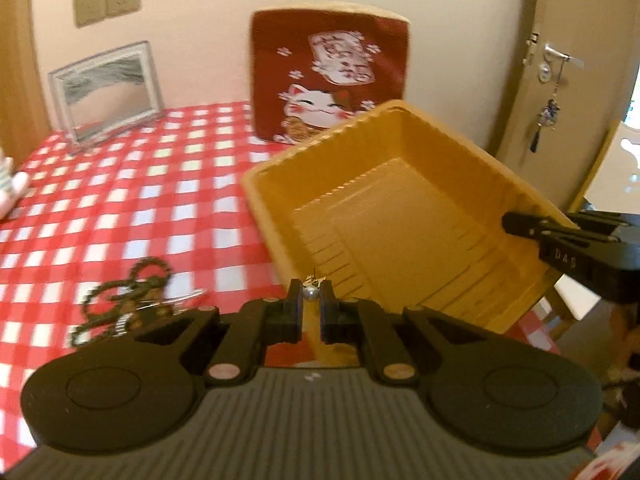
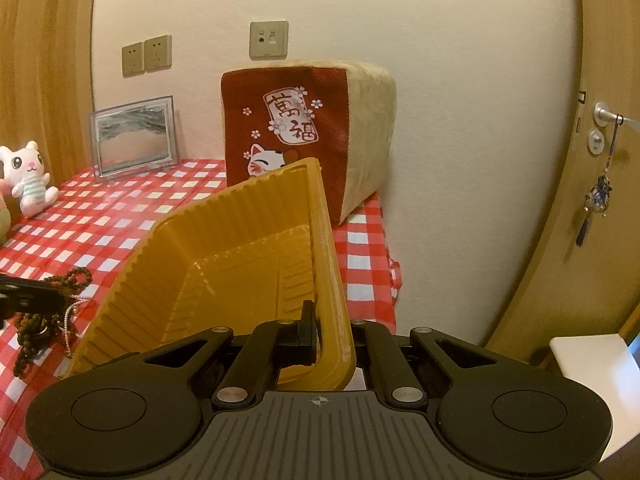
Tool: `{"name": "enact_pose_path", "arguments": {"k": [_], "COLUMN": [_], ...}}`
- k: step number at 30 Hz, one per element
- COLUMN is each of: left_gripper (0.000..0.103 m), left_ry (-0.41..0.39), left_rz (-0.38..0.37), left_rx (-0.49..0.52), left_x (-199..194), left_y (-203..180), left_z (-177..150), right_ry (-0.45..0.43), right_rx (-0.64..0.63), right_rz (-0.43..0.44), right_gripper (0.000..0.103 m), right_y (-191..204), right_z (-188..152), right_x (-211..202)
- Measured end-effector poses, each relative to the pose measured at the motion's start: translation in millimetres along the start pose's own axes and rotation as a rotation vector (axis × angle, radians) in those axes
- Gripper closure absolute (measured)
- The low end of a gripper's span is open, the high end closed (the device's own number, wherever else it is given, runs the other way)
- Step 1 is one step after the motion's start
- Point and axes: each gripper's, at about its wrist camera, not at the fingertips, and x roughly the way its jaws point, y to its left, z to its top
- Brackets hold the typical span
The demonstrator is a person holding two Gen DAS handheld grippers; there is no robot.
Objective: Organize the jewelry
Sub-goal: 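Grasp the dark wooden bead strand with the left tool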
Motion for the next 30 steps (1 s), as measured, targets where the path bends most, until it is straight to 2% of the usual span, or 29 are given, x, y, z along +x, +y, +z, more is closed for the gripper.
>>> {"name": "enact_pose_path", "arguments": {"k": [8,10,15,19,26,30], "left_gripper": [0.095,0.087,0.087,0.087,0.087,0.087], "left_ry": [0.042,0.031,-0.002,-0.010,0.053,0.058], "left_rz": [-0.043,-0.046,-0.044,0.021,0.161,0.191], "left_rx": [-0.023,-0.033,-0.076,-0.122,-0.218,-0.243], "left_x": [26,22,1,-15,-26,-29], "left_y": [-10,-9,3,27,79,95], "left_z": [6,4,0,-13,-43,-49], "right_ry": [-0.004,-0.002,0.002,0.008,0.014,0.014], "right_rx": [-0.004,-0.002,-0.002,-0.001,0.000,0.001], "right_rz": [-0.001,-0.002,-0.004,-0.008,-0.011,-0.013], "right_gripper": [0.099,0.099,0.099,0.099,0.099,0.099], "right_y": [3,3,2,1,1,1], "right_z": [1,1,2,2,2,2], "right_x": [-2,-2,0,2,5,5]}}
